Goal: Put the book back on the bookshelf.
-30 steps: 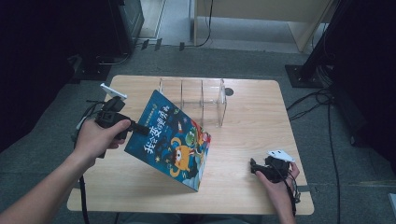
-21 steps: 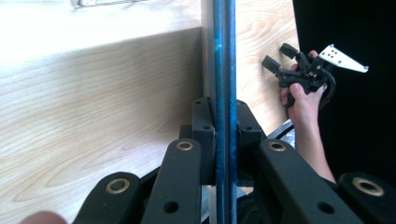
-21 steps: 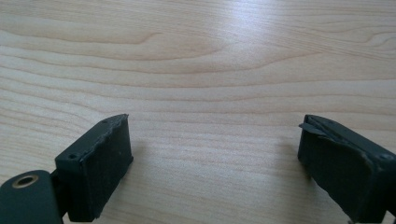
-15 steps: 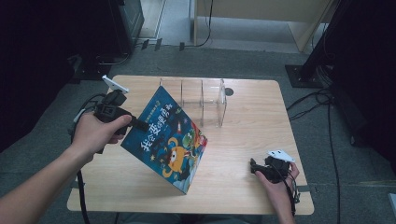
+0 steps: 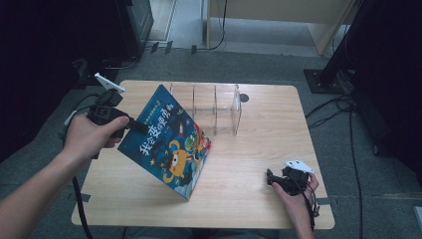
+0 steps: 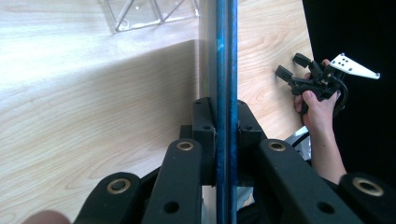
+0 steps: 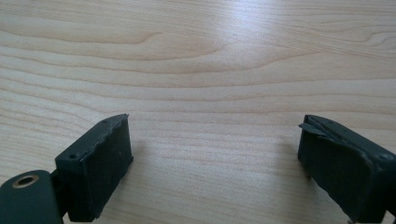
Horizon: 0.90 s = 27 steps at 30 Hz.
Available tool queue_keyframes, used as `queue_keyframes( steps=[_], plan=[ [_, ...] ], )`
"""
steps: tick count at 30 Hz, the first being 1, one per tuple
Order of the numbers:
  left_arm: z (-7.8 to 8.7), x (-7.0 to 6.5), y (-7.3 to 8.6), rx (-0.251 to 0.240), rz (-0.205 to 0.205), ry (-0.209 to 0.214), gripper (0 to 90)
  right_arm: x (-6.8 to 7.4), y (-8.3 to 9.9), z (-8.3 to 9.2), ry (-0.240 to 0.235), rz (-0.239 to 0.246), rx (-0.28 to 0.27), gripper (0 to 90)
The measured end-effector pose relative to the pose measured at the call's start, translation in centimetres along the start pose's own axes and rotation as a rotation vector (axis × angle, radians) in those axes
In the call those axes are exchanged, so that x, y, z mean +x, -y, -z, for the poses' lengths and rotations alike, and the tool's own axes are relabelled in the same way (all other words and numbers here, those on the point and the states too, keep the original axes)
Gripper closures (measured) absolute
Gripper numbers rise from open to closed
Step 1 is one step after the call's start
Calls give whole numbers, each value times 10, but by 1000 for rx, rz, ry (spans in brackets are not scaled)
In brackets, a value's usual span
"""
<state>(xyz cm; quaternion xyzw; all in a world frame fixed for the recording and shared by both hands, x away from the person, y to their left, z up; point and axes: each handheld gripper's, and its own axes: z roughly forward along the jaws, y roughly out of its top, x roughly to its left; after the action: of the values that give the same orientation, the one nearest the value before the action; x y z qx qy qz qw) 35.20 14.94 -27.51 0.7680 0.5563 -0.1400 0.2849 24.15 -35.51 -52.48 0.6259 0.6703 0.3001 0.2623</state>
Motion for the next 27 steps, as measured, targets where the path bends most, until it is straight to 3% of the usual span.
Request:
queue_keyframes(
  steps=[5, 19, 27],
  plan=[
    [6, -1, 0, 0, -9, -27, 844, 0, 0, 0, 0, 0, 0, 90],
    [25, 12, 4, 1, 8, -43, 844, 1, 0, 0, 1, -5, 1, 90],
    [35, 16, 0, -25, 6, -97, 844, 1, 0, 0, 3, -5, 3, 90]
  ],
)
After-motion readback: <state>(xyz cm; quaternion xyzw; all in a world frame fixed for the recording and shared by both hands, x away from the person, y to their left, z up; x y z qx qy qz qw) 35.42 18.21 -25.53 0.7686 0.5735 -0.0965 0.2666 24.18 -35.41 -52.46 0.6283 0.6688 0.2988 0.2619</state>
